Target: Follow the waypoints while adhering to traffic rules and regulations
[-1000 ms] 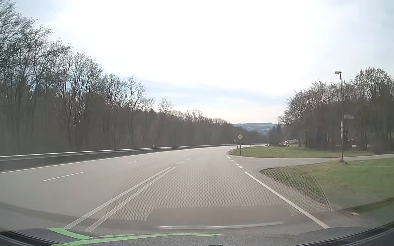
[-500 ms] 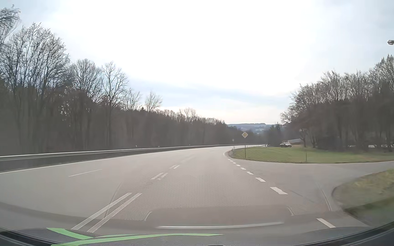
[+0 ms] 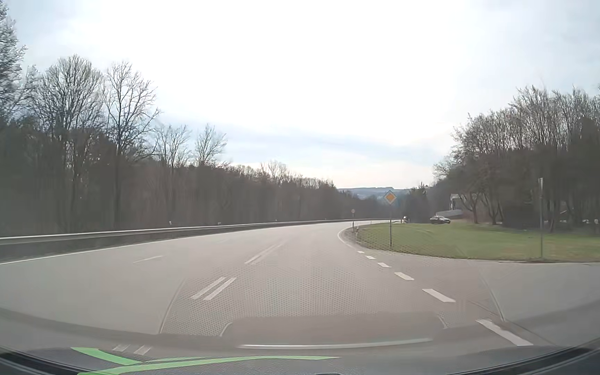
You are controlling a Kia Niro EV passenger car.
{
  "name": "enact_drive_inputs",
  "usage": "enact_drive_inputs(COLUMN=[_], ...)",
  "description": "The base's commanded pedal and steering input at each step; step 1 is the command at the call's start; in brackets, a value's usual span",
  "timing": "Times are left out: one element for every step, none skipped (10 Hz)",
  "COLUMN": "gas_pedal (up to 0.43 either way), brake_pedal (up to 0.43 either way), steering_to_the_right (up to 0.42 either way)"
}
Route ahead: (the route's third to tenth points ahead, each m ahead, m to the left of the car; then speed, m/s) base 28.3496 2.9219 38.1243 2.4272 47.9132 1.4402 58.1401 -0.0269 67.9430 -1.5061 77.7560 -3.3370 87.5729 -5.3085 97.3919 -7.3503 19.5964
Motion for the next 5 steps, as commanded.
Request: enact_drive_inputs(gas_pedal=[0.047,0.047,0.047,0.047,0.047], brake_pedal=[0.000,0.000,0.000,0.000,0.000], steering_to_the_right=[0.015,0.015,0.014,0.014,0.014])
